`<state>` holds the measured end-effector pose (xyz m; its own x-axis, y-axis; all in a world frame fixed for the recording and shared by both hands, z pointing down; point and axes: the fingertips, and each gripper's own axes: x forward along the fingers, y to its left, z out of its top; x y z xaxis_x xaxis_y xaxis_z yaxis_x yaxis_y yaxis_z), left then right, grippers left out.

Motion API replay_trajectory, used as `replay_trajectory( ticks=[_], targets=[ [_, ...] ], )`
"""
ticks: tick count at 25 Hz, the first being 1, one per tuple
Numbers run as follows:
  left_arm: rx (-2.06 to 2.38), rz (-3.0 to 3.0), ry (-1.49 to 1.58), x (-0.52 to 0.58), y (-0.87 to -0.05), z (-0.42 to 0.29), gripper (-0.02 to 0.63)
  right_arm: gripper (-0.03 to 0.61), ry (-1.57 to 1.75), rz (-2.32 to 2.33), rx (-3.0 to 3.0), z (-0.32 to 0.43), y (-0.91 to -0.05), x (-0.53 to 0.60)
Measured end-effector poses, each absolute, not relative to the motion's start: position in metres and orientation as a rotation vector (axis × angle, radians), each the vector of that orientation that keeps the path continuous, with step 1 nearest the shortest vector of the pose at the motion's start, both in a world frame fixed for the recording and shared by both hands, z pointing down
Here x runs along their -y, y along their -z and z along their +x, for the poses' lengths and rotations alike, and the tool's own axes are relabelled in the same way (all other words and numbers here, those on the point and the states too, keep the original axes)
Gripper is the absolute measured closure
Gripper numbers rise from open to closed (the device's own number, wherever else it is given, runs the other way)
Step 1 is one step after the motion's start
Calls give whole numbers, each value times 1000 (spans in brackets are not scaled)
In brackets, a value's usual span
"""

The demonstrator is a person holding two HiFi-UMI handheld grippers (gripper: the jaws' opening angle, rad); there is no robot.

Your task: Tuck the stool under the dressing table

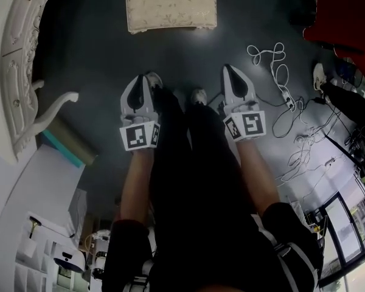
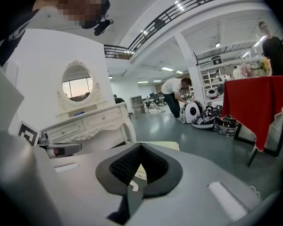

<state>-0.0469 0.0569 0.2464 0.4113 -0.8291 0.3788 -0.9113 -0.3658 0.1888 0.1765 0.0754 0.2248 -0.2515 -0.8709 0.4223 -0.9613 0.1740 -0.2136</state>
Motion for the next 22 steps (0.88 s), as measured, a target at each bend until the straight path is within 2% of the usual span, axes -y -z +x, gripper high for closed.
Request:
replay_trajectory(
  ticks=[22],
  targets=[
    [1469,2363,-249,11,-457,-83,606,580,-582,1898,2252,179,-416,-22]
  ],
)
